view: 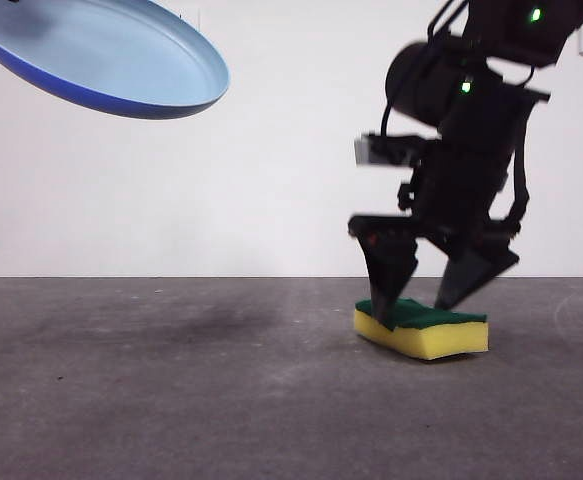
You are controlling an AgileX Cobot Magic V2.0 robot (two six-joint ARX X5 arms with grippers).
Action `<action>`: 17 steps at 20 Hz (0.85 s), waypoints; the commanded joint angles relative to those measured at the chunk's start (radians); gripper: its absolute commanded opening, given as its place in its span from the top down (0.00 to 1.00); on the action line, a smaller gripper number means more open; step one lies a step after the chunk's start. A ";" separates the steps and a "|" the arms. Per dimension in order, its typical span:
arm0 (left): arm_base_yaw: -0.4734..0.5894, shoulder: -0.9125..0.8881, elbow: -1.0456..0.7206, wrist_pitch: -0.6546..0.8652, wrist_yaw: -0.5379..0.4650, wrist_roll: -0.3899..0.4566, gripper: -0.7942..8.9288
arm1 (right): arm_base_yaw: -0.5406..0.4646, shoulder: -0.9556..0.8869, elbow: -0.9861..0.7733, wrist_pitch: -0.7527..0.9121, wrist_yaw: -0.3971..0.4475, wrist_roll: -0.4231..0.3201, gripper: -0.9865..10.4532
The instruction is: Pick up the plate,pick up the cloth,clean the plate with the cloth
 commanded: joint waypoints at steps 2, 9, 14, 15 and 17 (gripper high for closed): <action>-0.002 -0.002 -0.002 0.010 0.003 0.004 0.93 | -0.006 0.045 -0.001 0.010 0.006 -0.003 0.67; -0.002 0.003 -0.003 -0.007 0.003 0.004 0.93 | -0.024 0.043 -0.001 0.000 0.006 -0.030 0.93; -0.014 0.121 -0.003 -0.047 0.005 -0.023 0.93 | 0.011 -0.163 -0.001 -0.016 -0.002 -0.009 0.93; -0.024 0.152 -0.003 -0.046 0.008 -0.033 0.93 | 0.021 -0.212 -0.001 -0.017 -0.002 0.000 0.93; -0.050 0.224 -0.003 -0.031 0.043 -0.055 0.93 | 0.053 -0.346 -0.001 -0.009 -0.018 0.031 0.93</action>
